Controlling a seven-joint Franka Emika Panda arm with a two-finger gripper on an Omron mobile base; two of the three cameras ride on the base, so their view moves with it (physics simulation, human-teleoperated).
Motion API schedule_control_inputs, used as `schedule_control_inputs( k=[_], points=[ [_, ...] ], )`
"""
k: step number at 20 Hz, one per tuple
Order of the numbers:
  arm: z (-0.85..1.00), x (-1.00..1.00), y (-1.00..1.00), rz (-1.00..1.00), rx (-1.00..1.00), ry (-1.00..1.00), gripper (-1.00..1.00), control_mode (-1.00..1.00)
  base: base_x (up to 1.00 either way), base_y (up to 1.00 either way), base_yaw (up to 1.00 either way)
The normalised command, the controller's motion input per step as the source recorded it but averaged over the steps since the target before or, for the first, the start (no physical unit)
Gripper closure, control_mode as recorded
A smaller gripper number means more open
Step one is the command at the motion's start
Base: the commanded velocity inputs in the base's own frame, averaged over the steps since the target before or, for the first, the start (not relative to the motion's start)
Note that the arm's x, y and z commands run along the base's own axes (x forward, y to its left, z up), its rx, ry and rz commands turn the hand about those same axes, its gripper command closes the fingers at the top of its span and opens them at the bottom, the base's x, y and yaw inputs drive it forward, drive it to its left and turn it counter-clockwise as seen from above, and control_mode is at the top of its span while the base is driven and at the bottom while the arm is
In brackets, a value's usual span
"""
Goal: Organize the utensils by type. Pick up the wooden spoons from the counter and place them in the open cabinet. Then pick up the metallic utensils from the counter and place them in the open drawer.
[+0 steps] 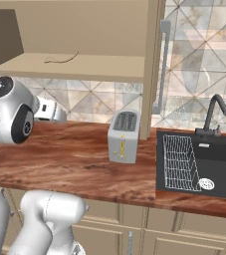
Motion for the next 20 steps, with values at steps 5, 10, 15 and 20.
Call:
schedule_control_inputs(
  k=[5, 10, 15, 20],
  points=[
    [-0.59, -0.26, -0.04, -0.06, -0.04, 0.24, -1.00, -1.00, 0.00, 0.00, 0.00],
    [-0.22, -0.03, -0.03, -0.02, -0.08, 0.13, -1.00, -1.00, 0.00, 0.00, 0.00],
    [0.00, 0.00, 0.00, 0.00, 0.00, 0.00, -1.00, 1.00, -0.10, 0.00, 0.00],
    [0.00, 0.00, 0.00, 0.00, 0.00, 0.00, -1.00, 1.00, -0.91, -0.13, -0.02]
  ],
)
